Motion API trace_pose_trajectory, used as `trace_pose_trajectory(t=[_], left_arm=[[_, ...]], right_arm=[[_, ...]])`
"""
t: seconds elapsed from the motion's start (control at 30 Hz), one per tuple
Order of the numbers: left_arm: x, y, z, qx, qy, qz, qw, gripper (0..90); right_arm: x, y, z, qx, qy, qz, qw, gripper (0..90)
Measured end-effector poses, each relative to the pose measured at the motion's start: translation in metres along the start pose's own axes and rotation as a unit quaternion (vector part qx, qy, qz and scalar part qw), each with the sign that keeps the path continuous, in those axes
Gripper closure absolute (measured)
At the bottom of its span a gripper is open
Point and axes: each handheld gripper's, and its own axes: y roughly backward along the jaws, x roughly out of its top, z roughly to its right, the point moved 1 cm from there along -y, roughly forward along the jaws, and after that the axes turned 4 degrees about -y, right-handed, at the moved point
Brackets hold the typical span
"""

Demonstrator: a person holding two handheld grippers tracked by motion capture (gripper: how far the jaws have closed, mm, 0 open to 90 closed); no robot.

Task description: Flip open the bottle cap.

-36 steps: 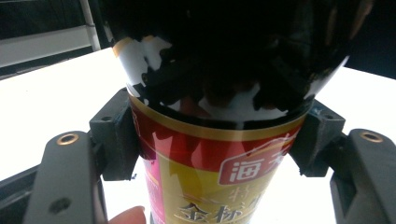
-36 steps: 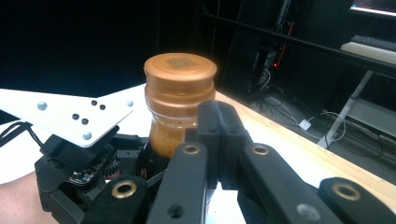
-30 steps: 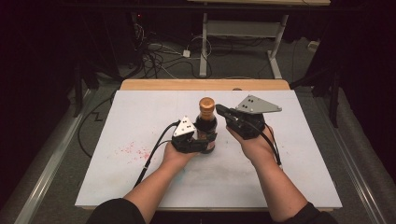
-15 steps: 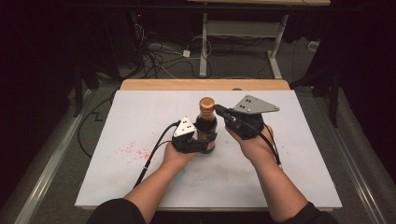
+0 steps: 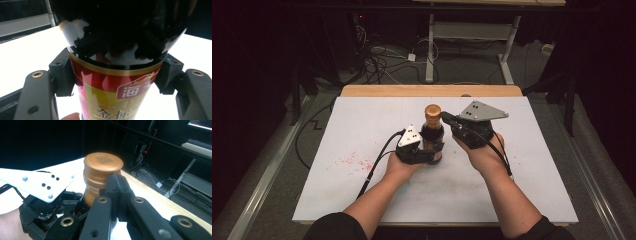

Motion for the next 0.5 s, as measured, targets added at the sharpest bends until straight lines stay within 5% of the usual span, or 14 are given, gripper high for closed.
trace_pose_trajectory(t=[0.07, 0.1, 0.13, 0.17, 0.2, 0.23, 0.27, 0.5], left_arm=[[-0.0003, -0.0002, 0.0002, 0.001, -0.002, 0.000, 1.0000, 29.6], [-0.0006, 0.0039, -0.0034, -0.006, -0.036, -0.030, 0.9989, 29.6], [-0.0005, 0.0039, -0.0034, -0.006, -0.037, -0.031, 0.9988, 29.7], [-0.0006, 0.0039, -0.0033, -0.006, -0.037, -0.031, 0.9988, 29.7], [-0.0004, -0.0003, 0.0004, 0.002, -0.003, -0.002, 1.0000, 29.8], [-0.0005, 0.0038, -0.0035, -0.005, -0.036, -0.030, 0.9989, 29.8], [-0.0003, -0.0002, 0.0003, 0.003, -0.003, -0.002, 1.0000, 29.8], [-0.0002, -0.0001, -0.0002, 0.003, -0.004, -0.002, 1.0000, 29.9]], right_arm=[[0.0008, 0.0003, -0.0003, -0.001, 0.001, -0.003, 1.0000, 90.0], [0.0011, 0.0004, -0.0005, -0.003, 0.002, -0.004, 1.0000, 90.0], [0.0015, 0.0007, -0.0006, -0.005, 0.003, -0.006, 1.0000, 90.0], [0.0018, 0.0007, -0.0006, -0.005, 0.003, -0.007, 1.0000, 90.0], [0.0021, 0.0006, -0.0009, -0.005, 0.003, -0.008, 1.0000, 90.0], [0.0025, 0.0003, -0.0013, -0.006, 0.004, -0.008, 0.9999, 90.0], [0.0029, 0.0001, -0.0015, -0.007, 0.005, -0.009, 0.9999, 90.0], [0.0044, -0.0011, -0.0028, -0.010, 0.010, -0.012, 0.9998, 90.0]])
